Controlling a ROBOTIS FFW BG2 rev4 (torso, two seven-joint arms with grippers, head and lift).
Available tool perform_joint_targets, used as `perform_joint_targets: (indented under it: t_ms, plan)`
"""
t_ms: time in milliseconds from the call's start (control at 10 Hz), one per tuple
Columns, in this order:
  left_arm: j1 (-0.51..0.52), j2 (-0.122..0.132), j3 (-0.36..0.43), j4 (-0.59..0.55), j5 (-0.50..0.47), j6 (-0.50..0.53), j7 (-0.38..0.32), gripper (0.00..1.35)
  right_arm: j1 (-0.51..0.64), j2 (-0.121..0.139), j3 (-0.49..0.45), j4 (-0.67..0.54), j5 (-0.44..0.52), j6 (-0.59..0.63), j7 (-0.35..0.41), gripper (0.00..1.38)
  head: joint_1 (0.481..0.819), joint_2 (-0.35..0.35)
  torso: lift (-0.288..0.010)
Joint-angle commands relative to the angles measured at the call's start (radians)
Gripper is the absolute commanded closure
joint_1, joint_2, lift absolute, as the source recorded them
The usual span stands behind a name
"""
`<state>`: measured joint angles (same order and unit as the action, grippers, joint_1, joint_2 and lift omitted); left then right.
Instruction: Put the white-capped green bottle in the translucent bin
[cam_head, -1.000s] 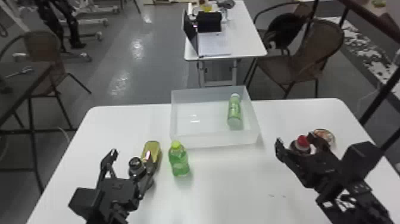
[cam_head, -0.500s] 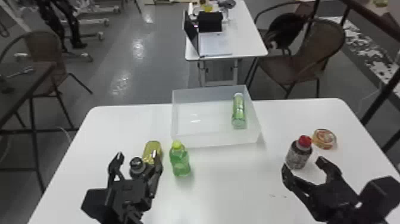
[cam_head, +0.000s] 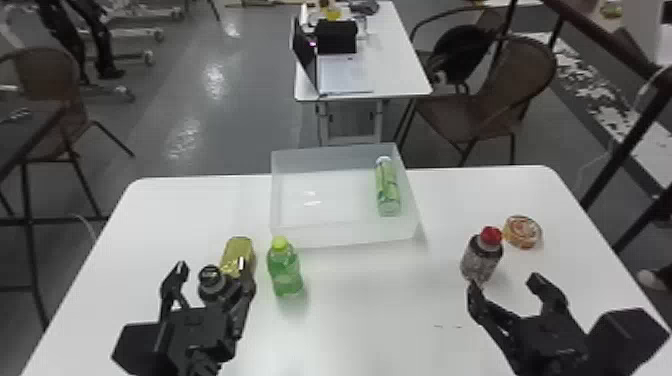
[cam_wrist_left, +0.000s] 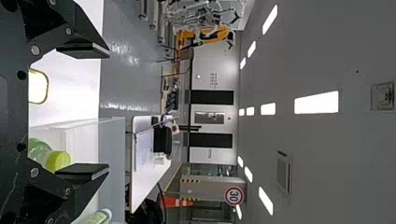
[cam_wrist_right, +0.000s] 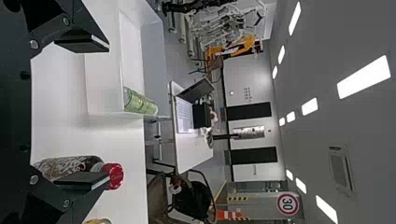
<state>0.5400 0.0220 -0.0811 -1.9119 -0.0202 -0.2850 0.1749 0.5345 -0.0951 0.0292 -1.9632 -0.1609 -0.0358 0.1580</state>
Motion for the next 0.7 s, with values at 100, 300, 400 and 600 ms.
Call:
perform_joint_targets:
  t_ms: [100,300,400,600]
  plan:
    - [0.001,0.003,0.000,-0.001,0.000,0.003,0.000,0.40,-0.002,-0.005,0.001,-0.003,0.000,0.008,0.000,0.31,0.695,0.041,-0.020]
    - [0.003,0.006,0.000,-0.004,0.002,0.006,0.001,0.40,-0.002,-0.005,0.001,-0.014,0.009,0.016,0.000,0.31,0.695,0.043,-0.020]
    - [0.003,0.009,-0.002,-0.007,0.005,0.017,0.001,0.40,-0.002,-0.006,0.001,-0.014,0.011,0.017,0.002,0.33,0.695,0.043,-0.020]
    - [0.001,0.013,-0.005,-0.010,0.005,0.027,0.000,0.40,-0.002,-0.009,0.001,-0.016,0.008,0.017,0.002,0.39,0.695,0.044,-0.020]
